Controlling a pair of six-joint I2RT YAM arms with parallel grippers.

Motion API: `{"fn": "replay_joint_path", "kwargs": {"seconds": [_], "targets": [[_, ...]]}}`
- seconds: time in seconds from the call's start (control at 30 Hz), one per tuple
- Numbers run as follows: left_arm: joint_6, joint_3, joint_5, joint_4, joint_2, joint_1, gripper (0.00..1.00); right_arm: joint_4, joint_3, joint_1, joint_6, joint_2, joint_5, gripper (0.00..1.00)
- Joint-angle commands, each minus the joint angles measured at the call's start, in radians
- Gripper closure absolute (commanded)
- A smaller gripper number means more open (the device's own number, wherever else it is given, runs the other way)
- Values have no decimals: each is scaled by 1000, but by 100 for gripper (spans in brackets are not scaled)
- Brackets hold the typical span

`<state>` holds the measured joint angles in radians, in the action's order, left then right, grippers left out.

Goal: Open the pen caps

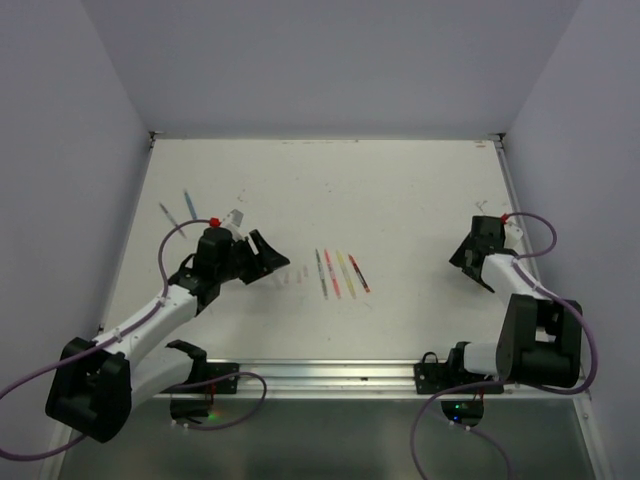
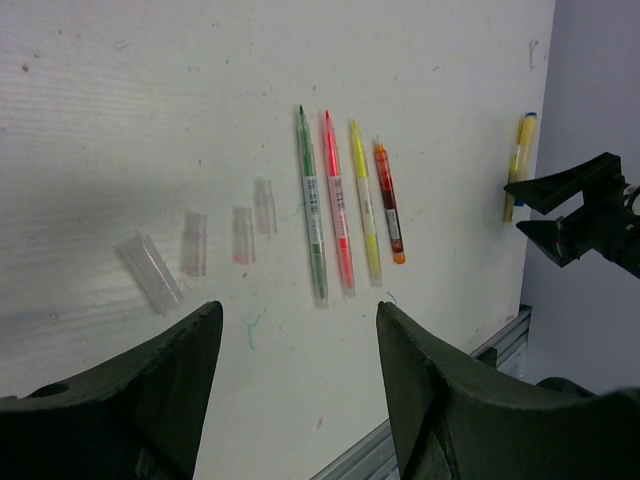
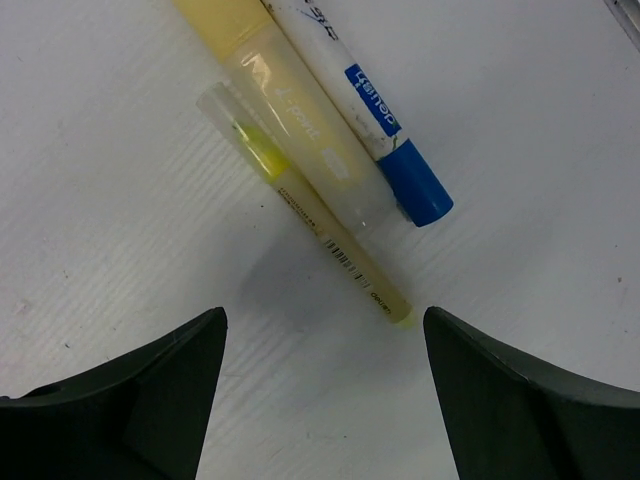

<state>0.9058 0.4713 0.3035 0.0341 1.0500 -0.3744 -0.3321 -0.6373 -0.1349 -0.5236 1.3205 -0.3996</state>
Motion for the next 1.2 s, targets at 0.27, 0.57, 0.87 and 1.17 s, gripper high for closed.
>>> {"fn": "replay_joint_path", "kwargs": {"seconds": [0.27, 0.57, 0.87, 1.17], "targets": [[13, 33, 0, 3, -33, -6, 34, 51, -21, -48, -9, 49, 125, 18], [13, 27, -9, -2, -33, -6, 33, 79, -22, -52, 4, 94, 214, 24], [25, 4, 2, -17, -45, -6, 33, 15, -96, -49, 14, 157, 193, 30], [22, 4, 26, -82, -13, -6, 33, -21, -157, -2, 46, 239, 129, 43]]}}
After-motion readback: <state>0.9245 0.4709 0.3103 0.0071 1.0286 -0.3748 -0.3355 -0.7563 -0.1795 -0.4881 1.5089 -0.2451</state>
